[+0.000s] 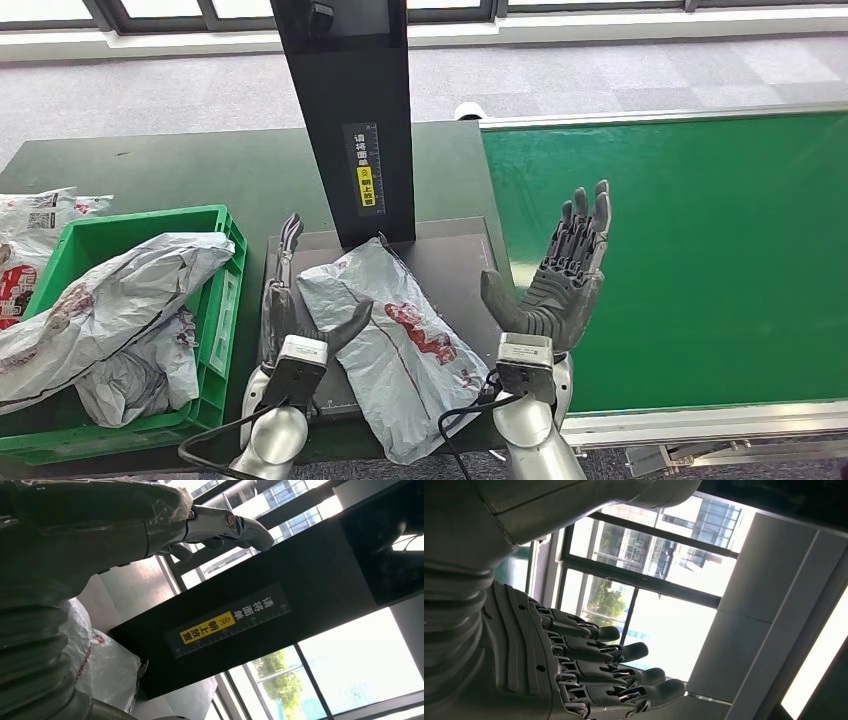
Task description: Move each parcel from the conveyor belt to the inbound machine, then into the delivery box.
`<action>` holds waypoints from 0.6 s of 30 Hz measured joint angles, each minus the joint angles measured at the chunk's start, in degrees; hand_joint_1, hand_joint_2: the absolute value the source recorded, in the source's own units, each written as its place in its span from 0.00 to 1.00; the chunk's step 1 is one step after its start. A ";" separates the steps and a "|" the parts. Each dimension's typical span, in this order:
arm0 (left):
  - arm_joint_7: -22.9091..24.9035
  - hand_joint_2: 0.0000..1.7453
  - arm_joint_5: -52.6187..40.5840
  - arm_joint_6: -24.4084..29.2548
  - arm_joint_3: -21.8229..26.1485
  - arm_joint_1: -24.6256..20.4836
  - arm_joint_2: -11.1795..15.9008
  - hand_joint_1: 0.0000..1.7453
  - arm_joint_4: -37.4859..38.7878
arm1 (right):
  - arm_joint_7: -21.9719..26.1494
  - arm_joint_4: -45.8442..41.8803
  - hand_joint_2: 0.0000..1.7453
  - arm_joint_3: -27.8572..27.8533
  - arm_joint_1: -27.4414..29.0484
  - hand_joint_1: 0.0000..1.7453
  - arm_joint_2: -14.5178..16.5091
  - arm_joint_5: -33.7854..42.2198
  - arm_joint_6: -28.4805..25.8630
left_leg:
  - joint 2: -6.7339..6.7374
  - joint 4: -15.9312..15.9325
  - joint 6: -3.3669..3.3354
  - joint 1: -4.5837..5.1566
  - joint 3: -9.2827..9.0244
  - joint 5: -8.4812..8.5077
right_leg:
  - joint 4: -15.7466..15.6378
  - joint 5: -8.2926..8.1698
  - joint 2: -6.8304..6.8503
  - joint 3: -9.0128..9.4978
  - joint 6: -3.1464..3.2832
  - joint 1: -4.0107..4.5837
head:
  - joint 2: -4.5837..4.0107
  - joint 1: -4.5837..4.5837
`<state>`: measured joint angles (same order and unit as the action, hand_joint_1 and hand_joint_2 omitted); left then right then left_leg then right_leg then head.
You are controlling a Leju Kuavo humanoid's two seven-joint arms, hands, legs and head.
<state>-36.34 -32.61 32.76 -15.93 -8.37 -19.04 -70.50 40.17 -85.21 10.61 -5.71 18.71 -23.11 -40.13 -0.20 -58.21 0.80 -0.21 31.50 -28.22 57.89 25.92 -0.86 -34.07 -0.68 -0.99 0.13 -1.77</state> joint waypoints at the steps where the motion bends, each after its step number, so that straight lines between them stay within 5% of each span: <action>1: 0.27 1.00 -0.02 -0.34 -0.02 -0.04 -0.02 0.00 0.38 | -0.01 -0.01 1.00 -0.01 0.03 0.00 0.00 0.01 0.00 | 0.00 0.00 0.00 0.00 0.00 0.00 | 0.00 0.00 0.00 0.00 0.00 0.00 | 0.00 0.01; 18: 6.63 1.00 -6.25 -0.27 -1.05 -1.62 -0.22 0.00 12.67 | -0.02 -0.47 1.00 -0.98 0.97 0.00 -0.02 -0.05 0.01 | 0.00 0.00 0.00 0.00 0.03 0.00 | 0.00 0.00 0.00 -0.02 0.00 0.00 | 0.00 0.01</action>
<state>-29.71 -38.86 32.49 -16.98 -9.99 -19.26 -57.83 40.15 -85.68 9.63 -4.74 18.69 -23.17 -40.13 -0.21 -58.21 0.80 -0.21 31.53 -28.22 57.89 25.92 -0.86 -34.09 -0.68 -0.99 0.13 -1.76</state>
